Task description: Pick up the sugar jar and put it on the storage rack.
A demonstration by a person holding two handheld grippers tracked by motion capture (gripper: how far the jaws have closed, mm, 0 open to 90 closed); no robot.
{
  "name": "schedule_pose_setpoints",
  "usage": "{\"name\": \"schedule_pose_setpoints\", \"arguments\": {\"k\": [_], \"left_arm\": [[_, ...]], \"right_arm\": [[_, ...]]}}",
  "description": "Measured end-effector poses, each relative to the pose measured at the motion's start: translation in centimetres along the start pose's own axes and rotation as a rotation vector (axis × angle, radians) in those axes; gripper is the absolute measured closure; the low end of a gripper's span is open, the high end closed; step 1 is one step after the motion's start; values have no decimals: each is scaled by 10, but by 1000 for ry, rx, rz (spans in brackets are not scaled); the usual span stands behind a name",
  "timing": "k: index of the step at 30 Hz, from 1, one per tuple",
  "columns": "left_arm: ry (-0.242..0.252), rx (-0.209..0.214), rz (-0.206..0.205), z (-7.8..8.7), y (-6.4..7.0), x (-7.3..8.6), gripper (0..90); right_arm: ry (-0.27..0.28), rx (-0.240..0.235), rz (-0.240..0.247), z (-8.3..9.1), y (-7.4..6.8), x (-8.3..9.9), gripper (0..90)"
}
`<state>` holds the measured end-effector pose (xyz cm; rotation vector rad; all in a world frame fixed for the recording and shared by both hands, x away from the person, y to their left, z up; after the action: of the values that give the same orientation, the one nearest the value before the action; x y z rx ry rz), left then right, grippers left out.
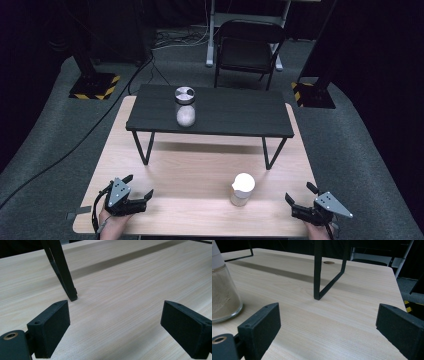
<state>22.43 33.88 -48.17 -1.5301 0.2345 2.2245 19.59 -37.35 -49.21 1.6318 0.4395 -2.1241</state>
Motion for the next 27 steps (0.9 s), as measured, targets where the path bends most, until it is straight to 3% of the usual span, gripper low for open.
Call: {"name": "schedule_pose_setpoints", "arguments": {"k": [27], "left_arm": [[2,-6,11,1,0,1,83]], "right_arm": [[-1,-1,1,0,0,0,47]]}}
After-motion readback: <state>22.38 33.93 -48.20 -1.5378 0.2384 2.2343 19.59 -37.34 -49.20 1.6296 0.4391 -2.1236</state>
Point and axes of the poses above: each handheld gripper's, and its own axes: z roughly backward along the jaws, x roughly out of its underside, y roughly to its right, the point moved 2 cm from there along -z, roughly forward along the jaws, and after that the axes turned 6 degrees about -x, right-handed, at the moved point
